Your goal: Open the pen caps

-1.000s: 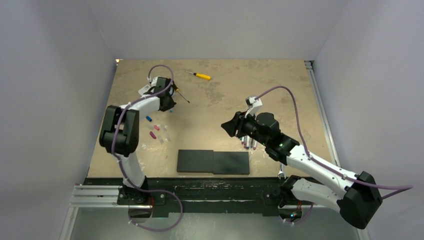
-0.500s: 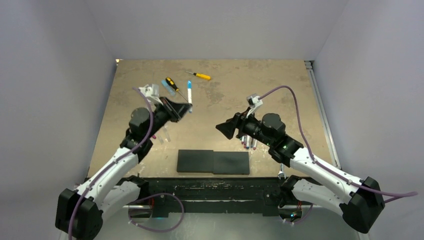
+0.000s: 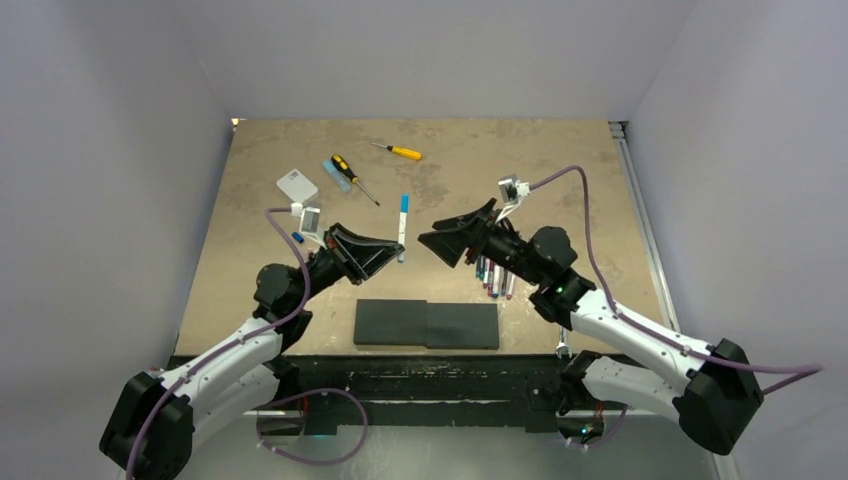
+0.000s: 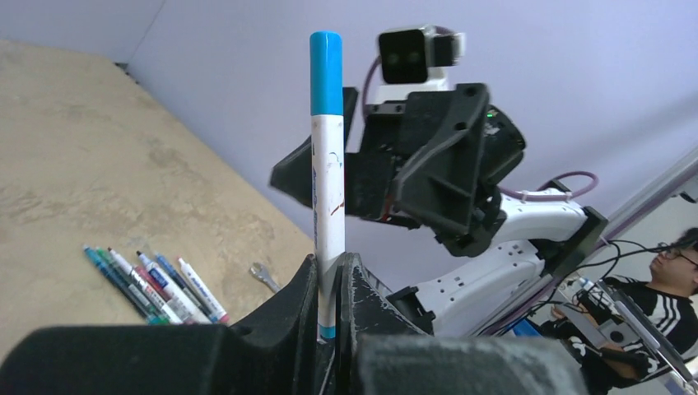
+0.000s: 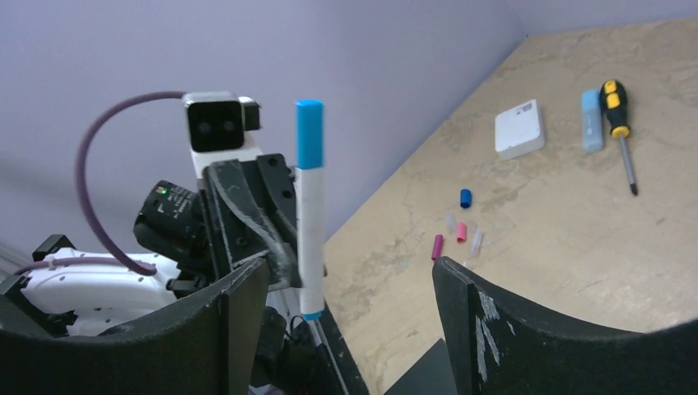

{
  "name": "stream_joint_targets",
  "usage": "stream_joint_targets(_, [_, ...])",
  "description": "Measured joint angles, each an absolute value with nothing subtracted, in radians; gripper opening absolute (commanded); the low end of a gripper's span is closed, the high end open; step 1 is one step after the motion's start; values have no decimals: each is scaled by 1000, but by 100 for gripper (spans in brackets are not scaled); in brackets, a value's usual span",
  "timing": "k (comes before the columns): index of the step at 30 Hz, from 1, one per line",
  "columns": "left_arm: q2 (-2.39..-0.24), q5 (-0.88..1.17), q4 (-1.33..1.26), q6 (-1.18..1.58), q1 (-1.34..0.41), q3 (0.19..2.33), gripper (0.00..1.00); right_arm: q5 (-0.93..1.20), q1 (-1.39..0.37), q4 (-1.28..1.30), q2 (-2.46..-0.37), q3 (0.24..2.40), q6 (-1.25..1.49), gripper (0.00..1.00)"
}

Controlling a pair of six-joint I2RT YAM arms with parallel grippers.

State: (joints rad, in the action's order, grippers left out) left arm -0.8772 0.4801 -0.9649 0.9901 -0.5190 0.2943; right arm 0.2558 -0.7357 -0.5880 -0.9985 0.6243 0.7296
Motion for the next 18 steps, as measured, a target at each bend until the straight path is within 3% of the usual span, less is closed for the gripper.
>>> stream_joint_targets(12, [-874, 495, -1024, 1003, -548, 295, 0, 306, -792, -715, -1088, 658, 799, 74])
stream_joint_targets(18, [-875, 495, -1024, 1003, -561, 297, 0, 310, -801, -726, -1140, 714, 810, 61])
